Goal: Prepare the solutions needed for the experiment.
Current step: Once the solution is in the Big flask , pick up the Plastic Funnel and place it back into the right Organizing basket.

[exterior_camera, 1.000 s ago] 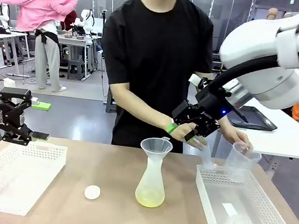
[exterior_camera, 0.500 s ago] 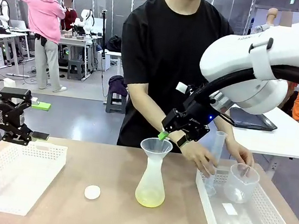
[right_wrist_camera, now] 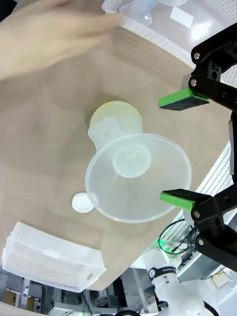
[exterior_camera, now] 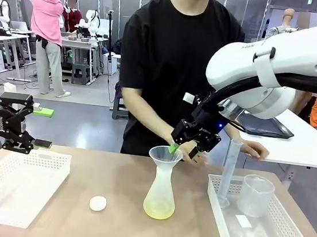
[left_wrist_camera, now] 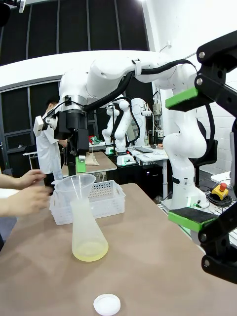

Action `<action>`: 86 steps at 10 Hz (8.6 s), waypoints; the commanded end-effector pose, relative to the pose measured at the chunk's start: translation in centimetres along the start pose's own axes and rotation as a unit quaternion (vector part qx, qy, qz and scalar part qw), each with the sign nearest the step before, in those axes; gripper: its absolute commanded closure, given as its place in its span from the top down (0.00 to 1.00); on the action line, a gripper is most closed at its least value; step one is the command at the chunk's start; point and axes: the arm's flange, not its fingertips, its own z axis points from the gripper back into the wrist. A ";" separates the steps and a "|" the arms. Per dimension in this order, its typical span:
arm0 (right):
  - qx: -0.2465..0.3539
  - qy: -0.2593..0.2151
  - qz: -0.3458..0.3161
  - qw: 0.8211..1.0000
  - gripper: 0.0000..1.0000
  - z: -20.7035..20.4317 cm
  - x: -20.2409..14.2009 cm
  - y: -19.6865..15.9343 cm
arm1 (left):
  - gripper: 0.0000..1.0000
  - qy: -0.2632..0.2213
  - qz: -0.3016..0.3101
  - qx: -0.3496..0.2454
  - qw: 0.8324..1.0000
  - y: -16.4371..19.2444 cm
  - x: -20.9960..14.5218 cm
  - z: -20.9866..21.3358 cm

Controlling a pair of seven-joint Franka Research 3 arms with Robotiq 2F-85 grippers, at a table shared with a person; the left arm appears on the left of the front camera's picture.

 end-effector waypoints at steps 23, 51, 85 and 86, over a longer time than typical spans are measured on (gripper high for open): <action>0.006 0.059 -0.072 0.996 0.00 0.6 2.0 1.4 | 1.00 -0.002 0.002 -0.010 1.000 -0.1 -0.3 -0.1; -0.048 -0.050 -0.264 0.962 0.00 19.8 -12.0 -12.8 | 1.00 -0.002 0.002 -0.010 1.000 -0.1 -0.3 -0.1; -0.069 0.086 -0.399 0.910 0.44 2.5 -7.6 -19.6 | 1.00 -0.002 0.002 -0.010 1.000 -0.1 -0.3 -0.1; -0.070 0.082 -0.399 0.910 0.25 2.5 -7.6 -19.7 | 1.00 -0.002 0.002 -0.010 1.000 -0.1 -0.3 -0.1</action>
